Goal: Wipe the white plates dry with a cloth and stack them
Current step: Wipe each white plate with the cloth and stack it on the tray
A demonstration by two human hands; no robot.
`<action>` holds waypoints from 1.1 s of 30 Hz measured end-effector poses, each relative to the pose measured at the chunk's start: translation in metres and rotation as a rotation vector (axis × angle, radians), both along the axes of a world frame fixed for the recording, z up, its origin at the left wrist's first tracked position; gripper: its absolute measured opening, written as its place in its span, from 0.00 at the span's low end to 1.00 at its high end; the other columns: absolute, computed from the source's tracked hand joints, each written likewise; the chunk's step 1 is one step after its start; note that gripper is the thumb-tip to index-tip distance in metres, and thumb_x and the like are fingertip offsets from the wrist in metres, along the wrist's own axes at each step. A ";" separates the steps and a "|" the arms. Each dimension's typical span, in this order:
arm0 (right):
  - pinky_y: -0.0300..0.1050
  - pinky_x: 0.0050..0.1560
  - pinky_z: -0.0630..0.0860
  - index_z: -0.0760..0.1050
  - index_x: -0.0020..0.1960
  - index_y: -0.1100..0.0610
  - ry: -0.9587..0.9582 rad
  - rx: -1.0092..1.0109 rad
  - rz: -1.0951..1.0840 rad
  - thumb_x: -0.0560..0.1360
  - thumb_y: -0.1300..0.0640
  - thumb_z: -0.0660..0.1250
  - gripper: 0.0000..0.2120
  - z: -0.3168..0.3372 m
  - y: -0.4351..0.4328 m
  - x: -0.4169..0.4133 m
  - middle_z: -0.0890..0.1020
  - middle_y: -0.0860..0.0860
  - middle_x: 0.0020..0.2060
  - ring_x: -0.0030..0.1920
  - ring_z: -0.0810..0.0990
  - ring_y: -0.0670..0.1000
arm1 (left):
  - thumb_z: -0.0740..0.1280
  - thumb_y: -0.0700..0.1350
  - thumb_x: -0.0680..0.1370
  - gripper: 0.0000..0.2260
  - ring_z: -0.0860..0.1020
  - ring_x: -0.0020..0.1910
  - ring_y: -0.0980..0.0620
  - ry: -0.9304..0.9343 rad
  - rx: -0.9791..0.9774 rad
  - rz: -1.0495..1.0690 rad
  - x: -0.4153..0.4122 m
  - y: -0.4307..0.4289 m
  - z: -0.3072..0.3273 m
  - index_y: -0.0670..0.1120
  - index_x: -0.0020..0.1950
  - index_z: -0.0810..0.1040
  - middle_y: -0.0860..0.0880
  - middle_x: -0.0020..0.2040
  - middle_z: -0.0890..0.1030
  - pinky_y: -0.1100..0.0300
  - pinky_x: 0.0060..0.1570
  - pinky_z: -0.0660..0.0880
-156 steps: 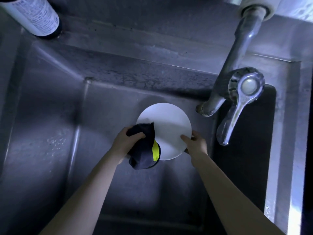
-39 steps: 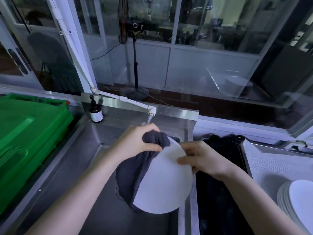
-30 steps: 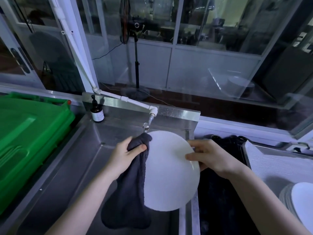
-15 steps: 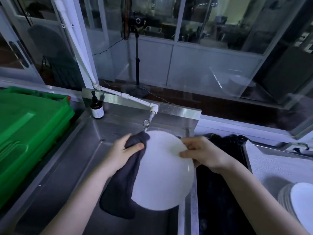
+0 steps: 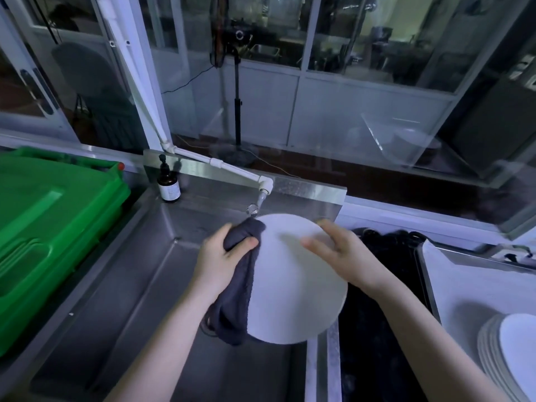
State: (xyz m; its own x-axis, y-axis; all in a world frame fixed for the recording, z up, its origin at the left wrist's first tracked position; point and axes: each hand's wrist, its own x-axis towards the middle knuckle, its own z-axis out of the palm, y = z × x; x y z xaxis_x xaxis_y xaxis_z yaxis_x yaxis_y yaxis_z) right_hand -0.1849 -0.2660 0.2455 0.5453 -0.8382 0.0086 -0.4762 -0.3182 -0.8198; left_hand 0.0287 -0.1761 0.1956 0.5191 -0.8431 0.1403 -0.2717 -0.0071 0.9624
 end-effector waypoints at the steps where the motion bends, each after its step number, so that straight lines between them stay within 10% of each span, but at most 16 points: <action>1: 0.33 0.42 0.71 0.79 0.48 0.53 0.045 -0.109 0.025 0.78 0.48 0.68 0.08 0.003 0.000 0.006 0.80 0.45 0.37 0.38 0.77 0.43 | 0.74 0.43 0.74 0.07 0.78 0.37 0.63 -0.060 -0.005 -0.074 -0.001 -0.002 0.007 0.51 0.41 0.77 0.58 0.36 0.82 0.70 0.37 0.71; 5: 0.39 0.31 0.60 0.68 0.35 0.61 -0.057 -0.237 -0.001 0.79 0.46 0.66 0.22 -0.003 -0.002 0.005 0.64 0.45 0.28 0.30 0.61 0.44 | 0.73 0.44 0.75 0.07 0.78 0.39 0.67 -0.061 -0.037 -0.148 0.000 0.000 0.015 0.56 0.43 0.78 0.62 0.38 0.83 0.74 0.39 0.70; 12: 0.46 0.36 0.64 0.71 0.39 0.65 -0.351 0.032 -0.411 0.80 0.47 0.66 0.22 -0.031 0.013 0.007 0.70 0.48 0.29 0.32 0.68 0.47 | 0.72 0.49 0.76 0.03 0.83 0.48 0.54 0.424 0.022 0.206 -0.013 0.003 -0.010 0.50 0.46 0.81 0.54 0.42 0.85 0.58 0.47 0.76; 20: 0.44 0.33 0.66 0.74 0.35 0.62 0.038 -0.264 0.137 0.78 0.52 0.70 0.18 0.000 0.005 0.014 0.72 0.48 0.27 0.30 0.70 0.42 | 0.77 0.47 0.71 0.10 0.78 0.42 0.68 -0.248 0.048 -0.387 0.000 -0.013 0.023 0.58 0.47 0.80 0.61 0.42 0.83 0.70 0.44 0.71; 24: 0.46 0.34 0.61 0.70 0.36 0.68 -0.231 -0.133 -0.251 0.79 0.50 0.68 0.23 -0.001 0.004 0.008 0.67 0.51 0.29 0.32 0.64 0.47 | 0.72 0.47 0.76 0.04 0.81 0.45 0.65 0.094 -0.009 0.071 -0.006 -0.005 0.005 0.54 0.49 0.80 0.61 0.42 0.84 0.76 0.41 0.70; 28: 0.45 0.34 0.63 0.68 0.36 0.63 -0.538 0.106 -0.691 0.78 0.45 0.66 0.23 -0.031 0.038 0.036 0.67 0.48 0.29 0.31 0.65 0.47 | 0.71 0.53 0.76 0.07 0.81 0.52 0.56 0.652 0.050 0.430 -0.033 -0.002 -0.019 0.54 0.52 0.80 0.57 0.49 0.84 0.60 0.54 0.75; 33: 0.44 0.39 0.73 0.79 0.45 0.54 -0.411 0.151 -0.395 0.77 0.49 0.71 0.08 -0.030 0.030 0.015 0.81 0.44 0.35 0.38 0.78 0.48 | 0.71 0.52 0.76 0.05 0.82 0.48 0.57 0.573 0.026 0.406 -0.014 0.003 -0.019 0.51 0.49 0.81 0.56 0.43 0.85 0.61 0.45 0.74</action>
